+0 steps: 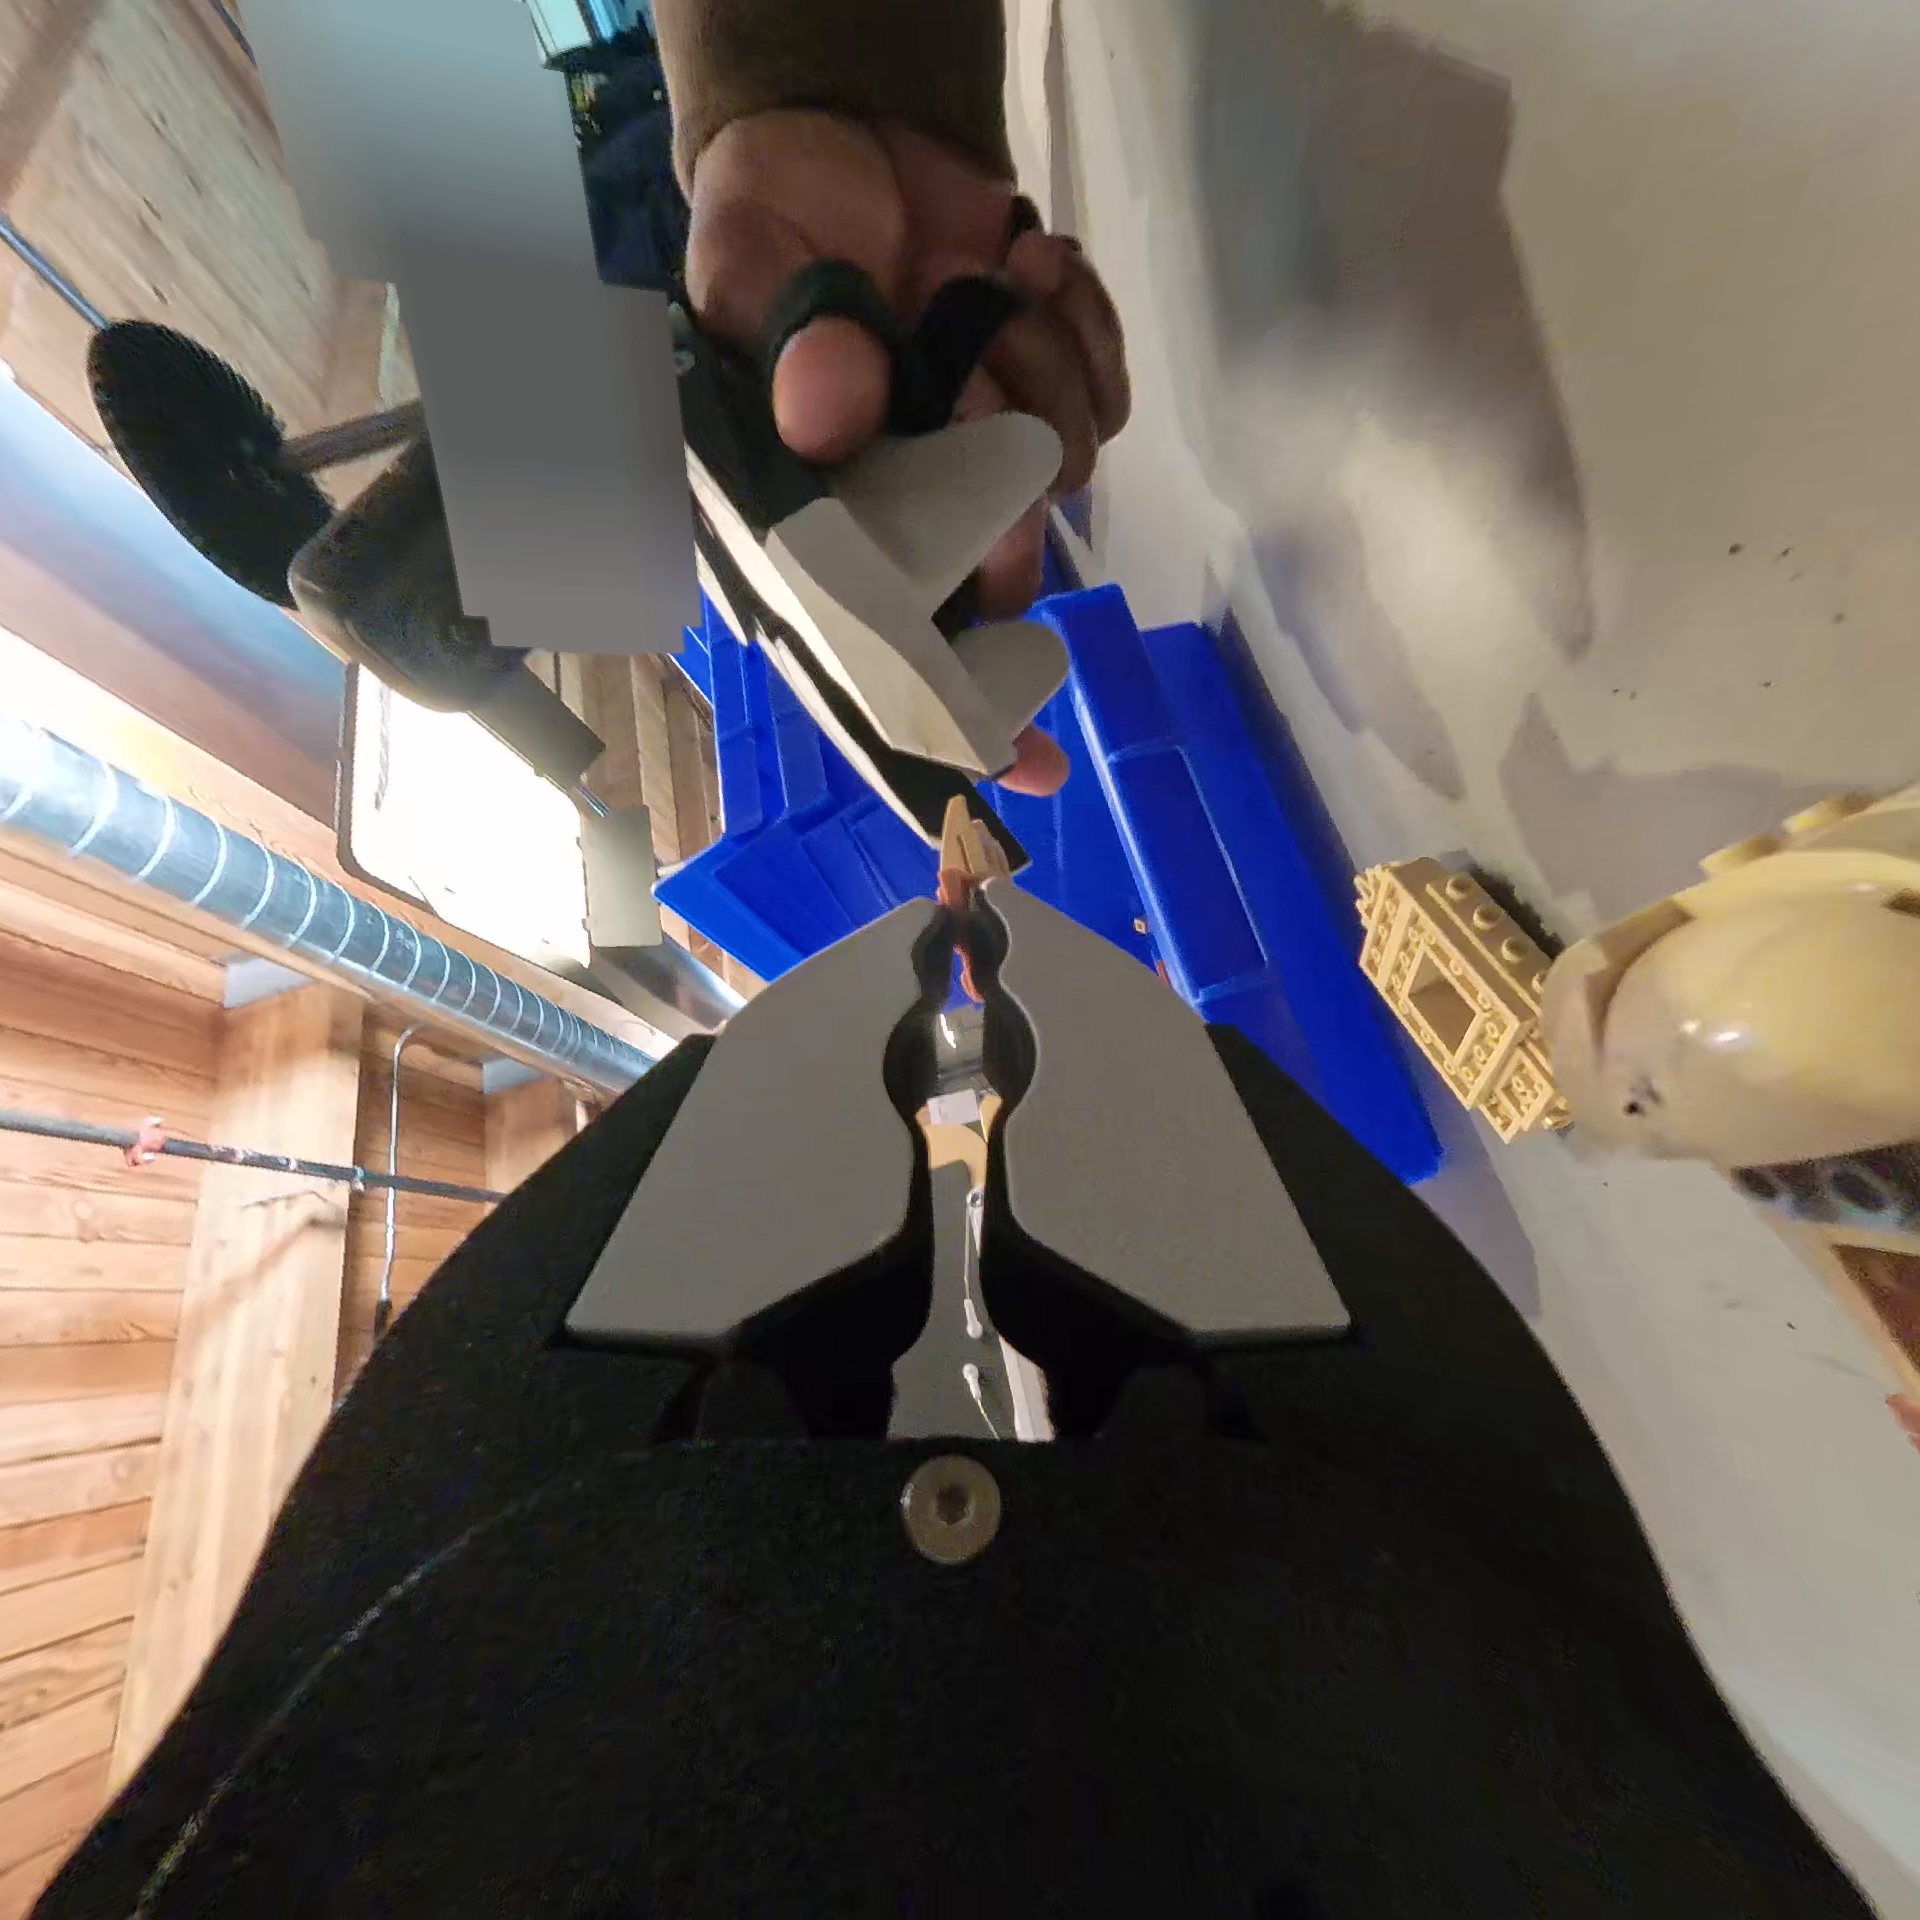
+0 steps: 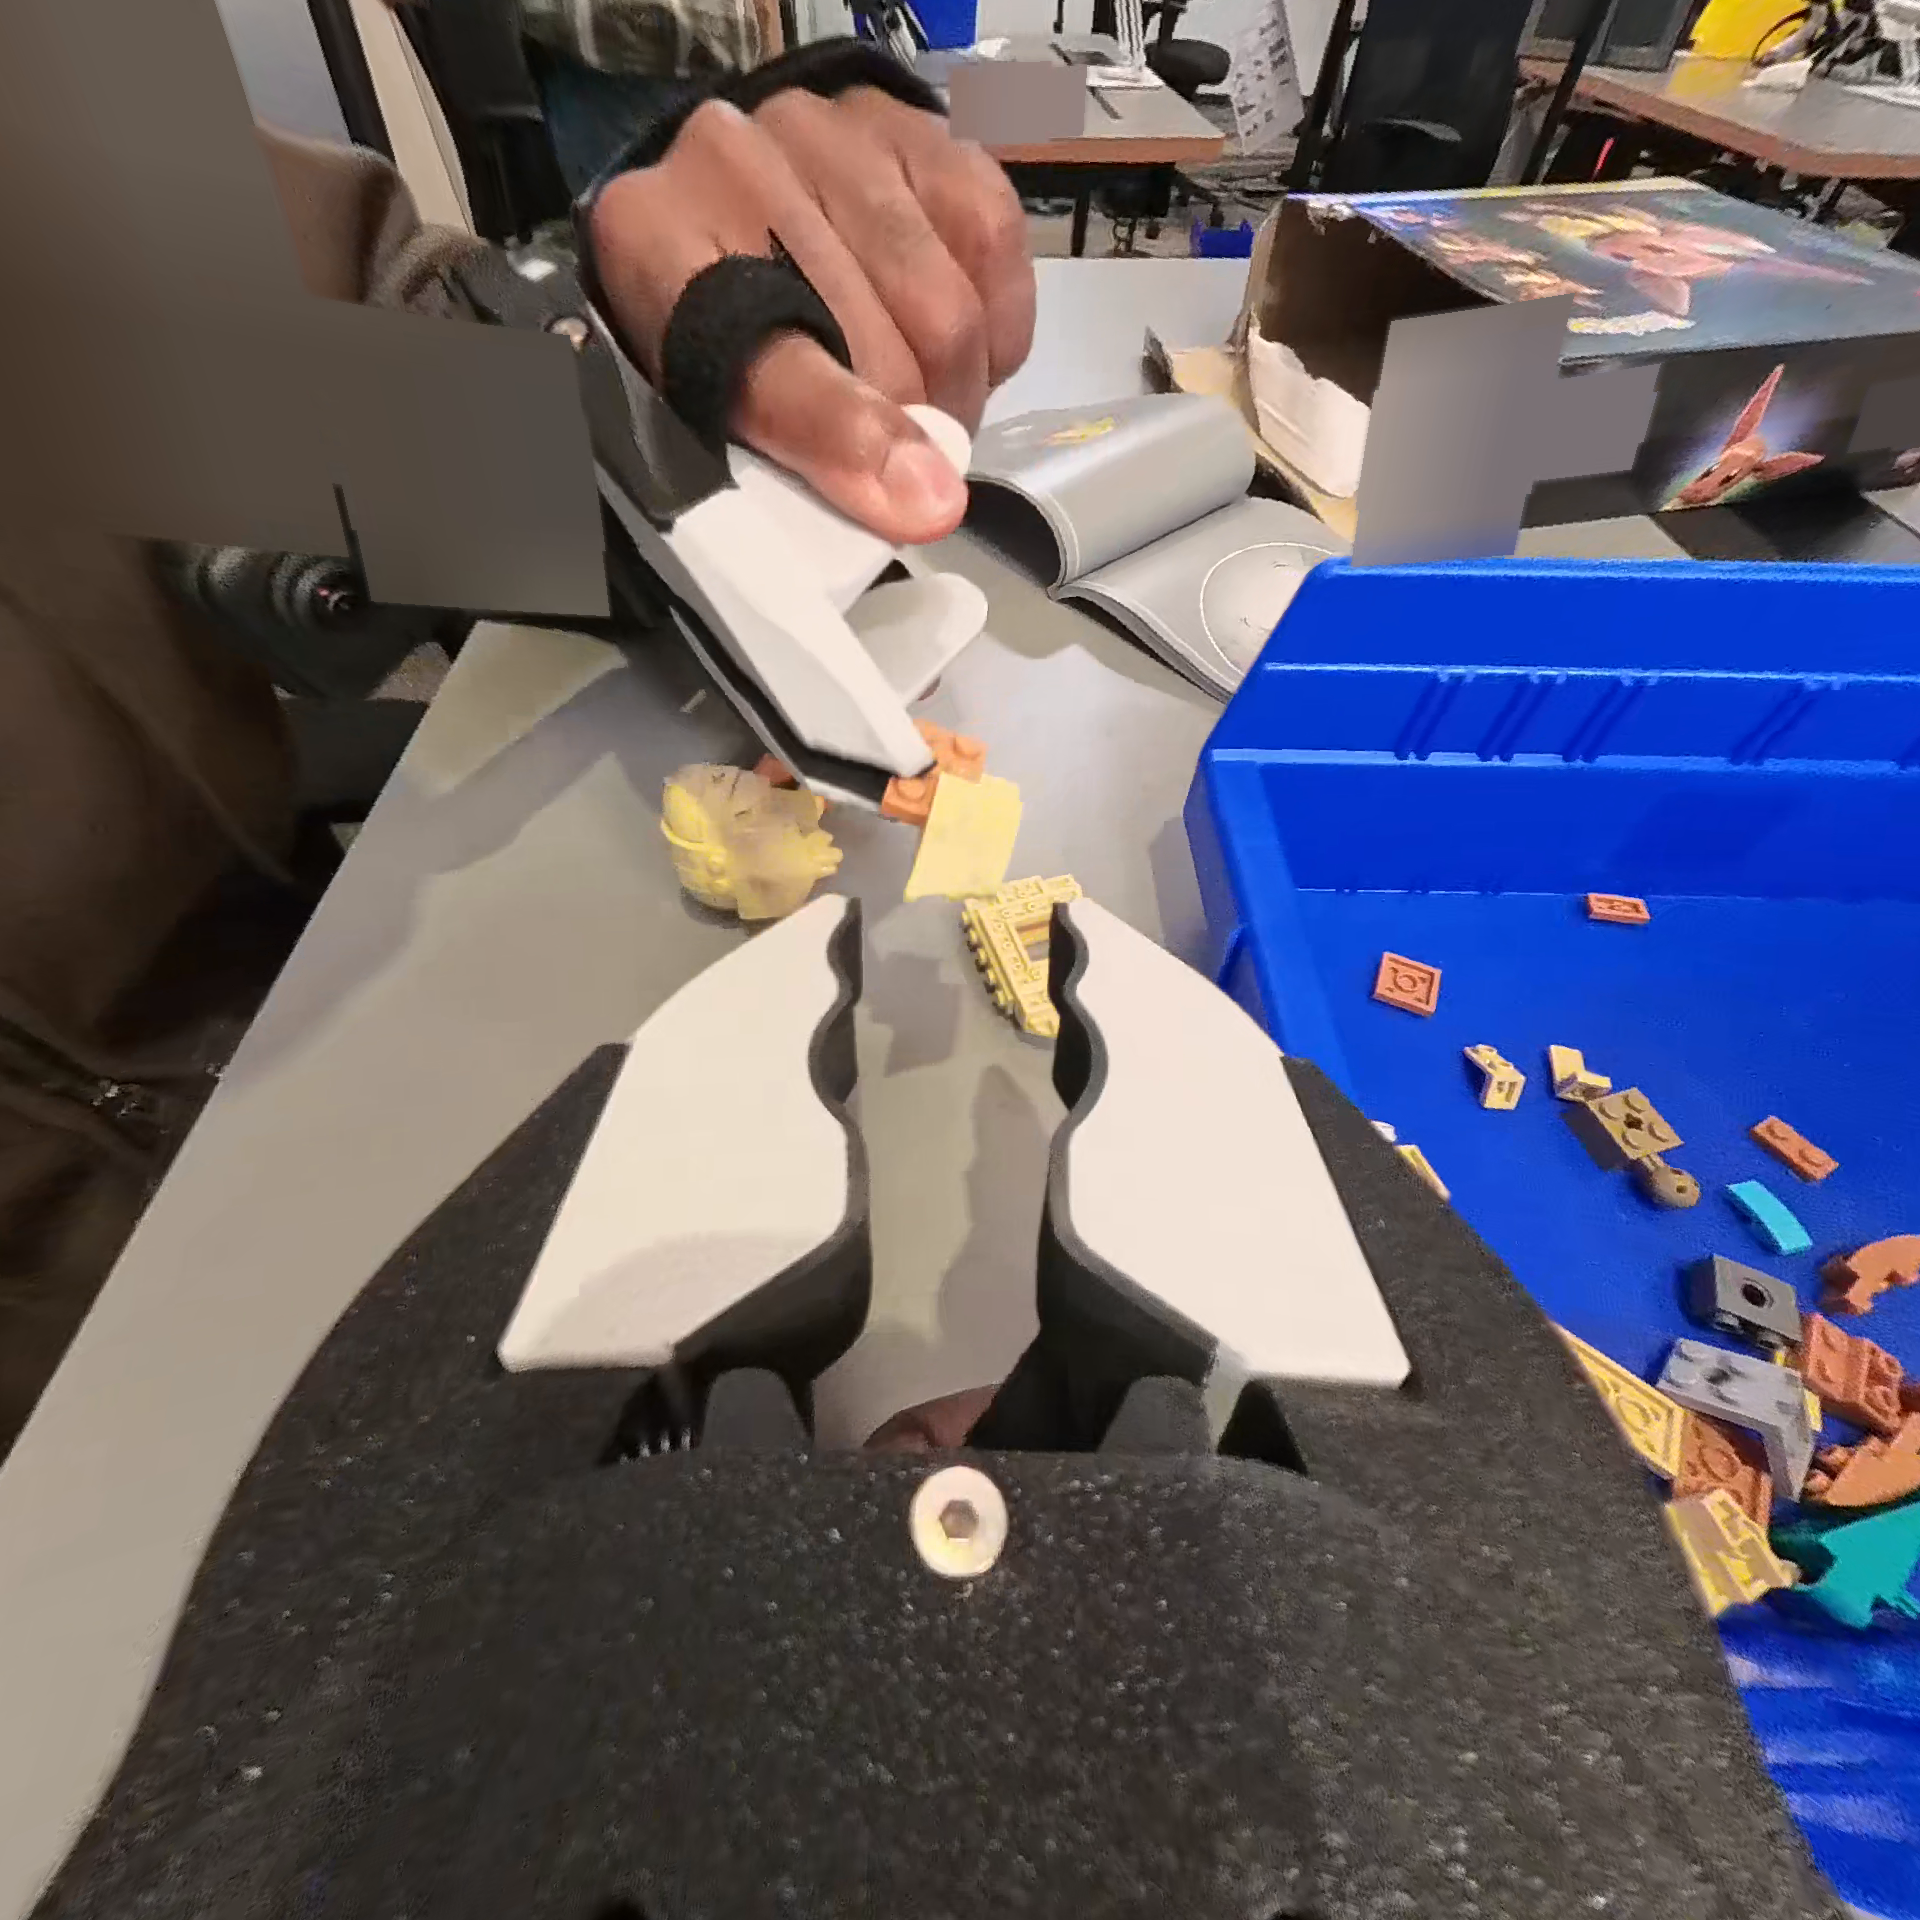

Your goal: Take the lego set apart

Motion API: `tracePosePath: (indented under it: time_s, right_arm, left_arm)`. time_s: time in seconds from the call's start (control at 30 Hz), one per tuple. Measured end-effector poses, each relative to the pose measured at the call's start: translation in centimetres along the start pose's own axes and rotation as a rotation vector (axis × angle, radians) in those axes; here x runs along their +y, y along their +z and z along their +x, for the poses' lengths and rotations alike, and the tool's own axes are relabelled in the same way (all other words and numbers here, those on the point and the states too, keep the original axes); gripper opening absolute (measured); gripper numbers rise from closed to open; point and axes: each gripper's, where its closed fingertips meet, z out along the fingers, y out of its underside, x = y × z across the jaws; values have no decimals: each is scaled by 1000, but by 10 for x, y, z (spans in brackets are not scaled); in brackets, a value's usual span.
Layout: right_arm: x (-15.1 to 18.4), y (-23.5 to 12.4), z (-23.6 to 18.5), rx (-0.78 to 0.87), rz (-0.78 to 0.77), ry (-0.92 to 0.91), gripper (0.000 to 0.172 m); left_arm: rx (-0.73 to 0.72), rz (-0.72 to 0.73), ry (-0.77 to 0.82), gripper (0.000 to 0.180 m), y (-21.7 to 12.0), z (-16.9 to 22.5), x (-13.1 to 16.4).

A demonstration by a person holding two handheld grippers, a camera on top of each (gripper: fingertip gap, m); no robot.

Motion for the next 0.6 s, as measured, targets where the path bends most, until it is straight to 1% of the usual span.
tracePosePath:
  time_s: [0.07, 0.13, 0.2, 0.3, 0.4, 0.5, 0.57, 0.6]
  right_arm:
    - [1, 2, -4, -5, -10, -16, 33]
    - [2, 4, -8, -21, -19, -23, 22]
    - [2, 5, -9, -17, -12, -45, 18]
    - [-4, 3, -5, 18, 34, -73, 17]
    - [-12, -1, 2, 73, 84, -112, 17]
    - [-17, -5, 10, 174, 106, -224, 16]
    - [-19, -7, 16, 251, 110, -318, 16]
    - [-20, -8, 18, 292, 111, -376, 16]
  left_arm:
    - [0, 28, 17, 2, 0, 0, -5]
    - [1, 53, 21, 3, 0, 1, -10]
    - [1, 63, 13, 3, 0, 1, -11]
    - [-19, 66, -86, 4, 0, -4, -8]
    - [-33, 67, -239, 4, 1, -10, -2]
    - [-6, 79, -466, 9, -1, -16, 8]
    - [14, 112, -692, 12, -5, -25, 15]
    - [58, 143, -862, 13, -6, -29, 18]
